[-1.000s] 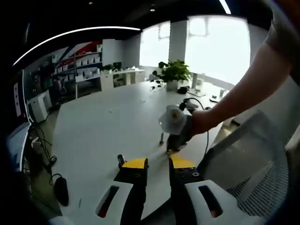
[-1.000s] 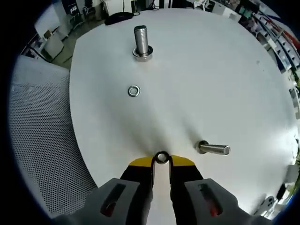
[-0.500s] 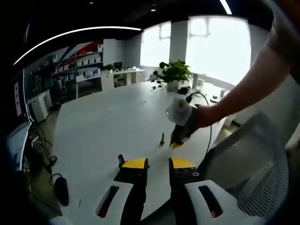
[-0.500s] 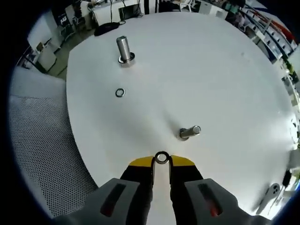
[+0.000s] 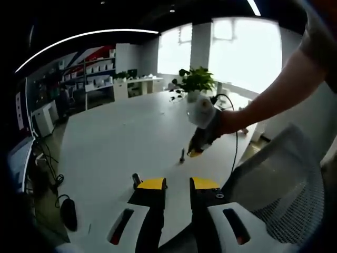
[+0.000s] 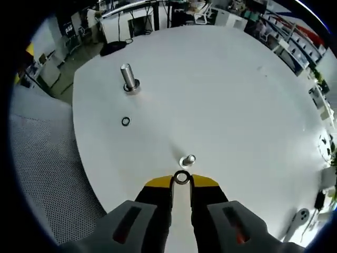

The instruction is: Place the washer onto the threaded stud by aligning its center hole with the stud, sliding it down to the base, and recovering from edge contact or off-axis alignment until the washer reaches the visible bottom stop.

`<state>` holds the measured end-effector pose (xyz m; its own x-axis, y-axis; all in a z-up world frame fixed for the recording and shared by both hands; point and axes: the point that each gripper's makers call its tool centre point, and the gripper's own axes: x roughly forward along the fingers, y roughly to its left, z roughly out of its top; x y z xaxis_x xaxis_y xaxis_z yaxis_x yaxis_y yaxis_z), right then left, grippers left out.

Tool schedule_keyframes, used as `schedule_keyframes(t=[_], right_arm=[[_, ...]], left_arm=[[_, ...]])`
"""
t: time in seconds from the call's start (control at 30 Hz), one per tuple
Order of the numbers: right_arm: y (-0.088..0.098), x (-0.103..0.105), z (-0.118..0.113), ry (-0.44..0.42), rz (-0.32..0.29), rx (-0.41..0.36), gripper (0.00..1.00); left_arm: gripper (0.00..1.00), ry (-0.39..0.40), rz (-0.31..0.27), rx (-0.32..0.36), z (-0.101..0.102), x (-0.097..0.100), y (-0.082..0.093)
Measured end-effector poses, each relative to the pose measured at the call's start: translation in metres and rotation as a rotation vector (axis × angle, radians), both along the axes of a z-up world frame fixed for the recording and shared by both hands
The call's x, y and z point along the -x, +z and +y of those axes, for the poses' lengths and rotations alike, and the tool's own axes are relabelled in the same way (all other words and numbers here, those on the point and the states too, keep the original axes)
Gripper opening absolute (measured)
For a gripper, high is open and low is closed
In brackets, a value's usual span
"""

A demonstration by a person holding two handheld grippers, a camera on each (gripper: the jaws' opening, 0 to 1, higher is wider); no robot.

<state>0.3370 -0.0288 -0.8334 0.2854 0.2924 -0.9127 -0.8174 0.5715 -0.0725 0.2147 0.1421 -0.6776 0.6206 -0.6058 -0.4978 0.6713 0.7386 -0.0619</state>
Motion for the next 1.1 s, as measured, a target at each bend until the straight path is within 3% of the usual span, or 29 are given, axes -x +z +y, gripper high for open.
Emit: schedule_keyframes(t=[0.17, 0.27, 0.57, 1.1], right_arm=[[0.005, -0.003, -0.002, -0.002, -0.025, 0.005, 0.14], [0.007, -0.004, -0.004, 0.068, -0.061, 0.053, 0.14], [0.024, -0.012, 0.003, 0.047, -0.095, 0.008, 0.14], [0.018, -0.015, 0.009, 0.094, -0.090, 0.045, 0.14]], left_arm=[[0.16, -0.004, 0.001, -0.002, 0.000, 0.001, 0.000], [0.16, -0.004, -0.001, 0.001, -0.001, 0.000, 0.000], [0.15, -0.007, -0.014, -0.008, -0.001, 0.001, 0.002], [0.15, -0.016, -0.021, -0.009, -0.001, 0.001, 0.002]])
